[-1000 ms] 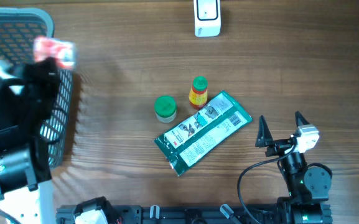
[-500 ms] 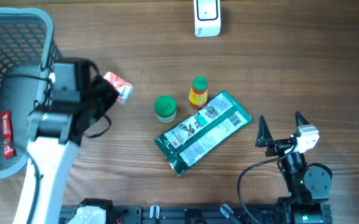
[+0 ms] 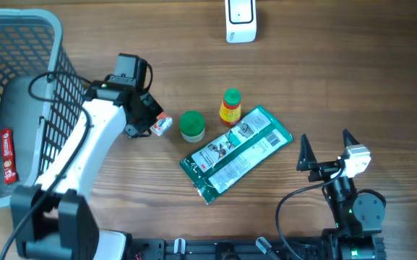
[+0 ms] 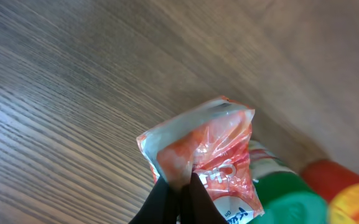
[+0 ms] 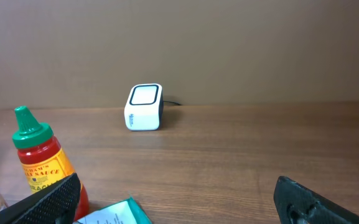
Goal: Scan the item barcode
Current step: 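Carry the orange box out of the basket toward the Knorr jar, then set the orange box down left of the Knorr jar and release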
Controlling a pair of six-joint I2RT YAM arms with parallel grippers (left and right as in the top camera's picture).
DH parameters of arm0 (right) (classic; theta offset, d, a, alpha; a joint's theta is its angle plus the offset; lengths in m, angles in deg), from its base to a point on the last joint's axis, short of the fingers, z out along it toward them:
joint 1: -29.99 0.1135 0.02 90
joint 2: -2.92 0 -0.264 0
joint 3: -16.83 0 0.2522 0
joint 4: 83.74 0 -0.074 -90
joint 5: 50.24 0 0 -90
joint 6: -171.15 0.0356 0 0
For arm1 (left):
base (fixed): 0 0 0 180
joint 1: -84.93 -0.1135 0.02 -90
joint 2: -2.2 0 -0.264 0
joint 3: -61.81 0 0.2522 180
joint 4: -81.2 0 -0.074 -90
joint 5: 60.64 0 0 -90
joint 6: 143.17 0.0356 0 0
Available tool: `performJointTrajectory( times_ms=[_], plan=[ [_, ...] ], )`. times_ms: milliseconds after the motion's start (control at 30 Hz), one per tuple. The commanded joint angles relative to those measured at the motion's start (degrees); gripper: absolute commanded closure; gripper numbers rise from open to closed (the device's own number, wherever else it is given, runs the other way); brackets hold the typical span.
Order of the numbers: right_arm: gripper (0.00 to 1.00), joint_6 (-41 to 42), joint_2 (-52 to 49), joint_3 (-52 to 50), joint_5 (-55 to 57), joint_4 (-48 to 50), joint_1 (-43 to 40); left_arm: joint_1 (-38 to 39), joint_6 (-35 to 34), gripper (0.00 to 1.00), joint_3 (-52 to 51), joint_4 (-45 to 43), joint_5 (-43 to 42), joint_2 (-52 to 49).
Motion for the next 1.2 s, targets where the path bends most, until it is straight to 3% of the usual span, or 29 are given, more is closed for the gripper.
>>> performJointTrajectory(
  times_ms=[0,367,733,800,1000,1167],
  plan=[
    [0.0,-0.3,0.2,-0.1,1.0,0.3,0.2,0.4,3.2,0.96,0.6,-1.1,1.2,-3.8],
    [0.0,-0.3,0.2,-0.1,1.0,0.3,0.2,0.6,3.0,0.96,0.6,-18.6,1.2,-11.1],
    [0.0,-0.3,0.2,-0.1,1.0,0.3,0.2,4.4,2.8,0.96,0.6,-19.9,-2.5,-14.8],
    [0.0,-0.3,0.2,-0.1,1.0,0.3,0.2,5.1,2.8,0.92,0.6,-20.5,-2.5,-14.7],
    [0.0,-0.3,0.2,-0.1,1.0,0.3,0.2,4.2,2.8,0.51,2.6,-19.4,-2.5,-12.9],
    [0.01,-0.3,0.2,-0.1,1.0,0.3,0.2,2.6,3.9,0.44,8.5,-14.4,-2.1,-7.9]
  ],
)
